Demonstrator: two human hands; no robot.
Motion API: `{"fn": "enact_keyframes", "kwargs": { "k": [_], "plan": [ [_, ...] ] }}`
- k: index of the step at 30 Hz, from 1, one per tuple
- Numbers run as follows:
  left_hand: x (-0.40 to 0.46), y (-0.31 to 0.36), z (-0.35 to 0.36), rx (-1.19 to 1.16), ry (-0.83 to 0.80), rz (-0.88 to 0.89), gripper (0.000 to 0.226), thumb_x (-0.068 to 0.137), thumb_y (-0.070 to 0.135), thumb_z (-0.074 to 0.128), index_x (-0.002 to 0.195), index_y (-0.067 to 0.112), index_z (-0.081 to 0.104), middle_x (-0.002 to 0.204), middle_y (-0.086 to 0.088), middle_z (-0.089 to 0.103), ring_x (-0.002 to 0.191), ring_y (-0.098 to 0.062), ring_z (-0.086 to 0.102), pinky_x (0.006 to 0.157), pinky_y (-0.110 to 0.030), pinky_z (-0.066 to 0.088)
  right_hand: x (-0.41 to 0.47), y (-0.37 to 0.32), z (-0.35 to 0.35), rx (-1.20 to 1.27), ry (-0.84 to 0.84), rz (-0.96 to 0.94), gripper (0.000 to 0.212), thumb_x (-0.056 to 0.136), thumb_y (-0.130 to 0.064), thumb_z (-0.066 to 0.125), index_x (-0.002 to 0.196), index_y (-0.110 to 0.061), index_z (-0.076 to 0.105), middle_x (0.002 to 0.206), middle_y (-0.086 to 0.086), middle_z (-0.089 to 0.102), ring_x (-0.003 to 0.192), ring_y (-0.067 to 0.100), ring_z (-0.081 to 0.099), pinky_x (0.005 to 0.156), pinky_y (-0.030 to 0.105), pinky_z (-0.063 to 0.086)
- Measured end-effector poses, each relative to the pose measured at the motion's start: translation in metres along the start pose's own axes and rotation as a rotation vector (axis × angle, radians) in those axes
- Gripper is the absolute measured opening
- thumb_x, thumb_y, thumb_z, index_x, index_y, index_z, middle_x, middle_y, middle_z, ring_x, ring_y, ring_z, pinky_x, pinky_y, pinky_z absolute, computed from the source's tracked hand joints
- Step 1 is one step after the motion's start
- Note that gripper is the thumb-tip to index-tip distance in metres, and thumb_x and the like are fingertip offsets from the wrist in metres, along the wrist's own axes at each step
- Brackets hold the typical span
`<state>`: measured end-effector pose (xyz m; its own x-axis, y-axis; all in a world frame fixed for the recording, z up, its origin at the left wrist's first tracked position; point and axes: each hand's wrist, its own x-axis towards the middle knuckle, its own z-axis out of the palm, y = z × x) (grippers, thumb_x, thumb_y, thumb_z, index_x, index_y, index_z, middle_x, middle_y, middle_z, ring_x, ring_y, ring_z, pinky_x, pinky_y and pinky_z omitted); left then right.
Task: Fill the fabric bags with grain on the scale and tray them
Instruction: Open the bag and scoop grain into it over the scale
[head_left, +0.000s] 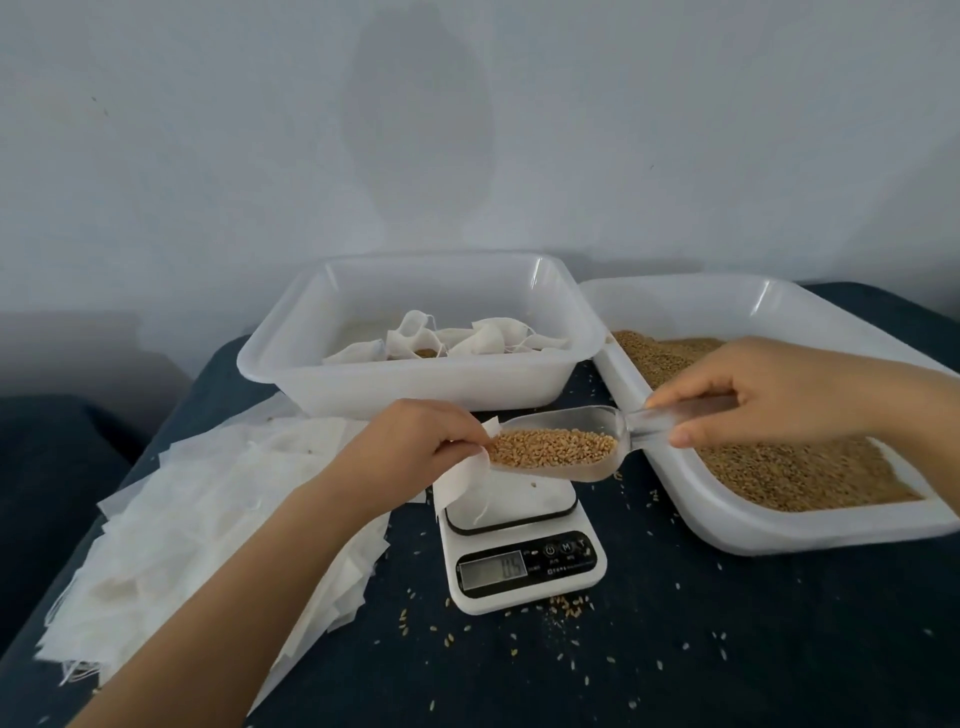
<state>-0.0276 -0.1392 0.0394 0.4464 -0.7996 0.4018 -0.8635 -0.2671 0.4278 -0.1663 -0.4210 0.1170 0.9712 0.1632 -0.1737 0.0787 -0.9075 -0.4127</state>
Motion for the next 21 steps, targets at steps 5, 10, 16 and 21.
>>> {"fn": "enact_keyframes", "kwargs": {
  "k": [5,10,16,21],
  "plan": [
    [0.002,0.001,0.003,-0.018,-0.002,0.032,0.013,0.083,0.006,0.067,0.094,0.009,0.074,0.095,0.000,0.072,0.092,-0.004,0.058,0.081,-0.019,0.046,0.001,-0.009,-0.009,-0.032,-0.038,0.018,0.024,0.080,-0.050,0.061,0.104,-0.048,0.067,0.095,-0.016,0.070,0.080,0.004,0.063,0.082,0.041,0.053],
    [0.003,0.002,0.005,-0.011,-0.013,0.038,0.014,0.083,0.007,0.067,0.095,0.009,0.074,0.095,-0.001,0.072,0.091,-0.006,0.058,0.080,-0.019,0.046,0.004,-0.018,-0.019,-0.085,-0.056,0.029,0.022,0.079,-0.050,0.061,0.100,-0.048,0.068,0.087,-0.025,0.067,0.072,-0.004,0.059,0.068,0.024,0.047],
    [0.005,0.003,0.005,0.011,-0.017,0.044,0.015,0.085,0.008,0.065,0.096,0.011,0.074,0.095,0.001,0.072,0.091,-0.006,0.058,0.081,-0.022,0.046,0.009,-0.029,-0.033,-0.150,-0.070,0.031,0.031,0.072,-0.058,0.058,0.098,-0.047,0.069,0.083,-0.023,0.067,0.068,0.000,0.059,0.066,0.029,0.048],
    [0.009,0.002,0.003,0.040,-0.034,0.047,0.015,0.086,0.009,0.064,0.097,0.011,0.074,0.095,0.001,0.072,0.088,-0.007,0.060,0.081,-0.023,0.045,0.011,-0.034,-0.036,-0.172,-0.084,0.049,0.037,0.070,-0.061,0.056,0.101,-0.046,0.069,0.086,-0.018,0.069,0.073,0.002,0.061,0.076,0.036,0.052]
  ]
}}
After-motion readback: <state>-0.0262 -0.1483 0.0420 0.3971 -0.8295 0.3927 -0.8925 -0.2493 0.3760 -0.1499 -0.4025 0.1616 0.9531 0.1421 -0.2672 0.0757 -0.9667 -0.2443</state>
